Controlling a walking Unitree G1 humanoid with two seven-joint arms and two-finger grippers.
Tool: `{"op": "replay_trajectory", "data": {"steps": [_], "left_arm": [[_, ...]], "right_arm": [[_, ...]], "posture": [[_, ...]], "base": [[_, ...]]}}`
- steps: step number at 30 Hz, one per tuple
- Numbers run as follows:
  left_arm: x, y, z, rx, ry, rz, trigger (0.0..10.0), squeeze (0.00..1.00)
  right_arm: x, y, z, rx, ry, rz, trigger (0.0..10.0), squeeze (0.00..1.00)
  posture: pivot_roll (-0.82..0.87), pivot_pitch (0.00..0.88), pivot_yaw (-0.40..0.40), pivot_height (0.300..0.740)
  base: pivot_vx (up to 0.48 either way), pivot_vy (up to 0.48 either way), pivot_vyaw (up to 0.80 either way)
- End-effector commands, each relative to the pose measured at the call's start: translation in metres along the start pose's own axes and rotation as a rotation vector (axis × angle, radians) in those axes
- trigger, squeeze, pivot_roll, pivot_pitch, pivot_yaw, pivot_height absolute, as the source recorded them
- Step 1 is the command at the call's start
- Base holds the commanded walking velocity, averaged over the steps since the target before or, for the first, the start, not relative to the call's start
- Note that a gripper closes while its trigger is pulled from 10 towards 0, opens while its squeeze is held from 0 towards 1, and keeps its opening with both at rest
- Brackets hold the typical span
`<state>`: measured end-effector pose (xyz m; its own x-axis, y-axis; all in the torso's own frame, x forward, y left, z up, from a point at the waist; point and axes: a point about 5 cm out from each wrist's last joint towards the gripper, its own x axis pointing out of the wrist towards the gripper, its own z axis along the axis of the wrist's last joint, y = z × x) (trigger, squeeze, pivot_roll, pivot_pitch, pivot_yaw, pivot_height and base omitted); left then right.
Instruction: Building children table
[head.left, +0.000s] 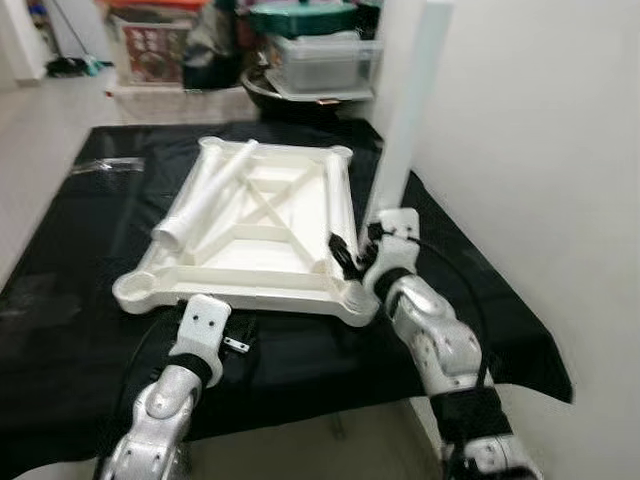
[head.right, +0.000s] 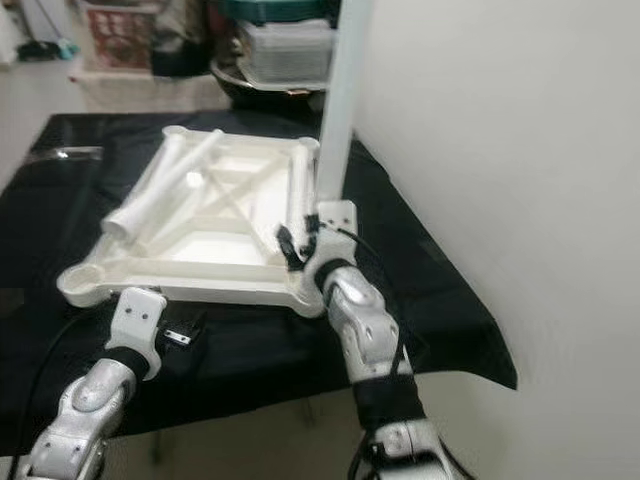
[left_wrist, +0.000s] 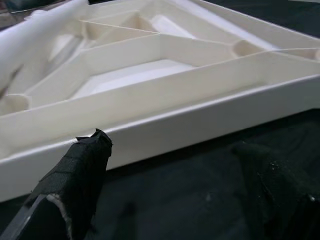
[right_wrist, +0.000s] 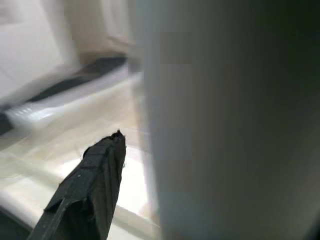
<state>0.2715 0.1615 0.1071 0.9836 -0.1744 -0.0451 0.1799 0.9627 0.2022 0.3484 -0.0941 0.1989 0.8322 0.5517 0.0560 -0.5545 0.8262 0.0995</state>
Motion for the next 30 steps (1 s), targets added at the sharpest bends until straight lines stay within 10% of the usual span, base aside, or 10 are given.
{"op": "replay_trajectory", "data": {"steps": [1, 7, 8, 9, 10, 14, 23, 27, 28, 30], "left_arm": [[0.0, 0.002, -0.004, 0.004, 0.014, 0.004, 10.0, 0.0], [0.003, 0.0, -0.001, 0.004, 0.002, 0.006, 10.0, 0.0], [0.003, 0.0, -0.001, 0.004, 0.001, 0.006, 10.0, 0.0], [0.003, 0.0, -0.001, 0.004, 0.001, 0.006, 10.0, 0.0], [0.001, 0.0, -0.001, 0.004, 0.002, 0.01, 10.0, 0.0], [0.0, 0.001, -0.002, 0.003, 0.004, 0.014, 10.0, 0.0], [-0.004, 0.003, -0.005, 0.015, 0.022, 0.001, 10.0, 0.0], [-0.003, 0.004, -0.004, 0.015, 0.018, -0.001, 10.0, 0.0], [-0.003, 0.004, -0.004, 0.014, 0.019, -0.003, 10.0, 0.0], [-0.003, 0.002, -0.005, 0.014, 0.021, -0.009, 10.0, 0.0]], "right_arm": [[-0.002, 0.013, 0.008, -0.038, -0.043, 0.313, 10.0, 0.0], [-0.014, 0.013, -0.004, -0.084, 0.05, 0.619, 10.0, 0.0], [-0.015, 0.016, -0.007, -0.069, 0.057, 0.647, 5.2, 0.0], [-0.015, 0.016, -0.007, -0.069, 0.057, 0.647, 5.2, 0.0], [-0.014, 0.021, -0.013, -0.041, 0.056, 0.654, 0.0, 0.0], [-0.009, 0.022, -0.017, -0.015, 0.042, 0.584, 0.0, 0.0], [-0.009, -0.044, -0.05, -0.036, 0.184, -0.49, 0.0, 0.0], [-0.02, -0.034, -0.049, -0.081, 0.17, -0.553, 0.0, 0.0], [-0.017, -0.017, -0.045, -0.092, 0.148, -0.471, 10.0, 0.0], [-0.013, 0.0, -0.04, -0.062, 0.107, -0.369, 10.0, 0.0]], "posture": [[0.14, 0.0, -0.098, 0.74], [0.15, 0.0, -0.108, 0.74], [0.16, 0.0, -0.11, 0.74], [0.16, 0.0, -0.11, 0.74], [0.16, 0.0, -0.113, 0.74], [0.17, 0.0, -0.113, 0.74], [0.15, 0.0, -0.089, 0.74], [0.15, 0.0, -0.08, 0.74], [0.13, 0.0, -0.071, 0.74], [0.13, 0.0, -0.068, 0.74]], "base": [[0.0, 0.0, 0.0], [0.0, 0.0, 0.0], [0.0, 0.0, 0.0], [0.0, 0.0, 0.0], [0.0, 0.0, 0.0], [0.0, 0.0, 0.0], [0.0, 0.0, 0.0], [0.0, 0.0, 0.0], [0.0, 0.0, 0.0], [0.0, 0.0, 0.0]]}}
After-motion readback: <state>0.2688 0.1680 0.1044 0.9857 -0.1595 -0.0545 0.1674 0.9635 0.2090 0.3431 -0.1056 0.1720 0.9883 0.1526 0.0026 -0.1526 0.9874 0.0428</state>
